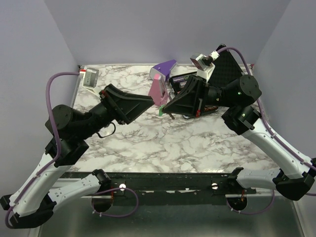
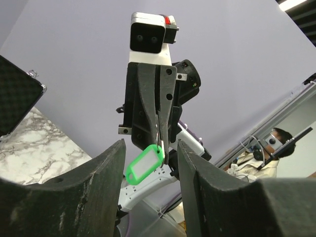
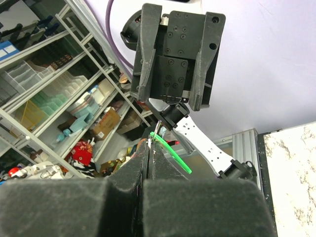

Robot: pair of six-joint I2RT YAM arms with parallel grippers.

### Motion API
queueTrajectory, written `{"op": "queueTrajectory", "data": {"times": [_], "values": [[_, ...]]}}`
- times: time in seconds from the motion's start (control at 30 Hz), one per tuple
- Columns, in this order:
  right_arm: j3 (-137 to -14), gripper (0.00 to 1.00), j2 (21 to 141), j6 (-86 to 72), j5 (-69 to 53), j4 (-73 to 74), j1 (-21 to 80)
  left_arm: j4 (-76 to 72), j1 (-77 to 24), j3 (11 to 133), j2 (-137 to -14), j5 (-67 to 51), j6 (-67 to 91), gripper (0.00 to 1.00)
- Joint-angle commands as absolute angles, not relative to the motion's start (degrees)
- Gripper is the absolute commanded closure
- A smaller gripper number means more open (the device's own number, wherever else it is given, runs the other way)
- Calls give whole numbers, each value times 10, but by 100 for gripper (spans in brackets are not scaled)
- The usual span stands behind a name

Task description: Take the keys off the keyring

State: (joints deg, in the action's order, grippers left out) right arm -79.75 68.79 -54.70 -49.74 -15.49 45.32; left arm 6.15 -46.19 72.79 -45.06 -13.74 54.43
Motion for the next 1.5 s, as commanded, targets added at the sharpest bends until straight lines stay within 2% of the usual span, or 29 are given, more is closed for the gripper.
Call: {"op": "queueTrajectory", "data": {"times": [0.0, 0.13, 0.47, 0.6, 0.7, 0.97, 1.2, 1.47], "values": [[-806, 99, 689, -553, -491, -171, 456, 68, -461, 767, -473, -171, 529, 47], [-806, 99, 687, -553, -490, -167, 456, 73, -461, 780, -487, -192, 527, 48], [-802, 99, 685, -548, -489, -160, 457, 75, -461, 781, -506, -226, 541, 63], [-801, 99, 683, -549, -489, -160, 456, 83, -463, 787, -515, -235, 542, 80], [-801, 99, 683, -548, -489, -160, 456, 87, -464, 790, -515, -233, 541, 100], [-797, 99, 679, -535, -491, -139, 456, 217, -477, 871, -542, -200, 481, 100], [-847, 99, 698, -460, -516, -4, 456, 361, -479, 966, -584, -211, 407, 100], [-860, 99, 715, -440, -550, 61, 456, 476, -479, 1012, -613, -250, 342, 100]]}}
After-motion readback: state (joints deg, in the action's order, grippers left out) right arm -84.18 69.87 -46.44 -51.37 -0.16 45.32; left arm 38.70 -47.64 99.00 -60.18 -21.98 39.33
